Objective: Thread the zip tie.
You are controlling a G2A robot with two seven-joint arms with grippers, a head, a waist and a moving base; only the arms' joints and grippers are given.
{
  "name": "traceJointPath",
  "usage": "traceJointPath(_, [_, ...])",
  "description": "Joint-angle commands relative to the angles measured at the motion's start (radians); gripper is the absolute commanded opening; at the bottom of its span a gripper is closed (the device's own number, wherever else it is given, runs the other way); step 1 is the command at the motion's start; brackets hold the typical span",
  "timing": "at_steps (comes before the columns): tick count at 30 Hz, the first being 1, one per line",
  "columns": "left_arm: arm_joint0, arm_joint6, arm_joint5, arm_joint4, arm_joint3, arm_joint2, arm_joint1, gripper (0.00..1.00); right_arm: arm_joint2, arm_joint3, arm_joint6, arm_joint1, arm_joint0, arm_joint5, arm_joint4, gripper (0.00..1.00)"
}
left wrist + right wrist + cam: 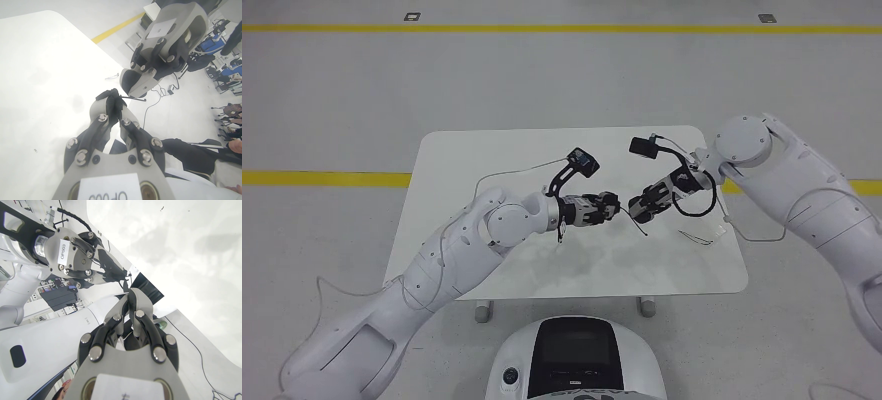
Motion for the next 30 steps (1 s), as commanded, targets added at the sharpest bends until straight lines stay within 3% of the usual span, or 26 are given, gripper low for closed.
traceJointPath(1, [0.000,-0.002,-0.001,-0.001,0.000,0.001,-0.001,0.00,-0.001,0.000,0.000,-0.001,0.000,-0.001,0.000,0.00])
traceJointPath(30, [-0.011,-0.035,-0.025,-0.027,0.014,0.006,-0.013,0.00,-0.019,0.013,0.000,-0.010,0.012,-0.005,0.007,0.00])
